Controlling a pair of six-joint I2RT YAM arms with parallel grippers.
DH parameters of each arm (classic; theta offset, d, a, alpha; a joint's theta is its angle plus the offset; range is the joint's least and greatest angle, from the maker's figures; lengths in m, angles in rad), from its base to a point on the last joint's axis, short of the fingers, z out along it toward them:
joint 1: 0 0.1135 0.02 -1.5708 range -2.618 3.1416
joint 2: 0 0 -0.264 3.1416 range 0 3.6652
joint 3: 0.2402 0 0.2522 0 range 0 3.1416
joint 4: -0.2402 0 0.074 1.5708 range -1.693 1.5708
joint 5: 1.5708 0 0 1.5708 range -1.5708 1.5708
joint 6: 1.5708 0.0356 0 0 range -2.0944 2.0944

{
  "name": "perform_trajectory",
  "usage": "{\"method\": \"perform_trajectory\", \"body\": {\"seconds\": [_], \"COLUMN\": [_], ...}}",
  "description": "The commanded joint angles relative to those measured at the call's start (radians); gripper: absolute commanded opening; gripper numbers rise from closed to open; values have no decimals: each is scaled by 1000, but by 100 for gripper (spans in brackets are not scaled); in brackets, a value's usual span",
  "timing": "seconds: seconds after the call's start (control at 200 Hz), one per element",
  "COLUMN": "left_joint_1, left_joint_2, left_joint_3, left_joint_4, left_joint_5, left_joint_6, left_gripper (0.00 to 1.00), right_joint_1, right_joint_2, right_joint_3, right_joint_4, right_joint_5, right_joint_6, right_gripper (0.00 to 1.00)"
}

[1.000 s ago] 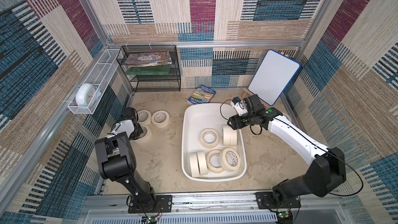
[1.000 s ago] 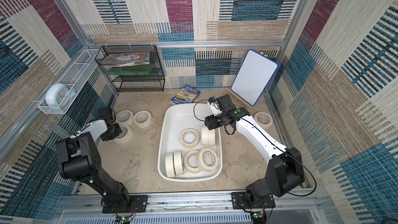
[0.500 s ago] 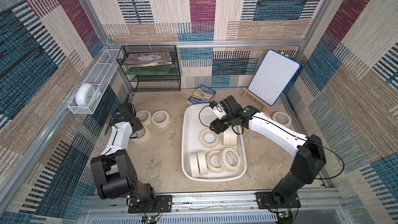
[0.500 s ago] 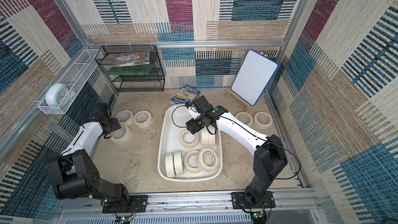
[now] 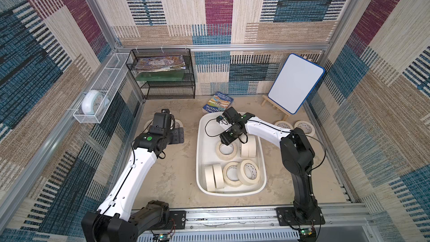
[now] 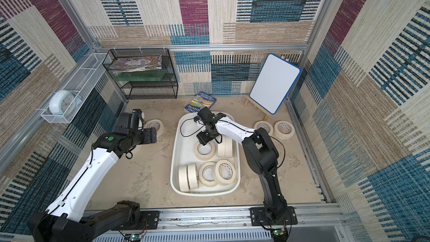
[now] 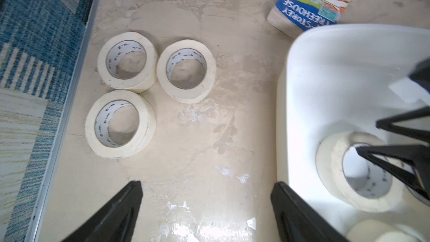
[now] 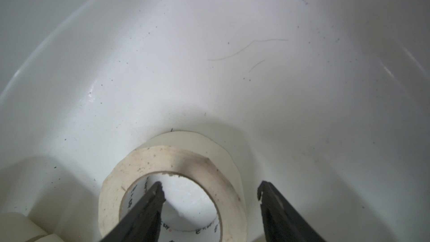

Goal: Take out the art tape in the storage box
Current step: Pick up the art tape from the storage box.

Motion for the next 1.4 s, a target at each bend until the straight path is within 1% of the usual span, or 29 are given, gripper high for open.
{"method": "perform_trajectory", "body": {"seconds": [0.0,0.135,0.31,0.351,0.476,0.556,0.661,0.771,0.801,0.956,1.016,1.072,1.107,1.197,1.227,1.282,1.327,1.392], "left_joint_1": [-64,-132,-152,-152,-154,-153,-154,-154,-154,-154,-155,-154,-154,-157,-158,-160,-161,-164], "left_joint_2": [-21,-27,-28,-26,-26,-29,-28,-23,-22,-20,-17,-16,-16,-23,-24,-26,-26,-22], "left_joint_3": [17,43,28,24,21,24,25,23,22,12,10,5,2,-3,-4,-5,-6,-9], "left_joint_4": [-48,-73,-75,-74,-74,-74,-65,-57,-56,-50,-48,-46,-45,-44,-46,-46,-46,-46], "left_joint_5": [77,89,82,81,74,67,71,79,79,72,72,75,78,77,74,69,67,68], "left_joint_6": [-9,-12,-19,-21,-18,-16,-19,-25,-26,-23,-26,-29,-29,-32,-31,-29,-28,-26], "left_gripper": [90,90,90,90,90,90,90,90,90,90,90,90,90,90,90,90,90,90], "right_joint_1": [-4,-14,-17,-17,-17,-18,-19,-24,-26,-27,-27,-27,-27,-27,-27,-29,-34,-48], "right_joint_2": [24,62,81,78,58,29,12,36,43,52,48,47,46,29,21,11,1,-16], "right_joint_3": [-1,-4,0,2,-3,-17,-33,-24,-19,7,15,29,36,80,102,155,200,254], "right_joint_4": [-39,-40,-36,-40,-97,-121,-123,-124,-126,-120,-114,-115,-117,-126,-132,-158,-182,-221], "right_joint_5": [-9,-23,-22,-25,-24,-8,-5,-12,-15,1,10,22,33,62,73,90,100,115], "right_joint_6": [-2,-5,-10,-14,-40,-54,-57,-59,-60,-50,-47,-45,-42,-41,-41,-39,-36,-31], "right_gripper": [69,68,56,55,65,69,70,69,67,46,35,20,13,9,6,5,0,0]}}
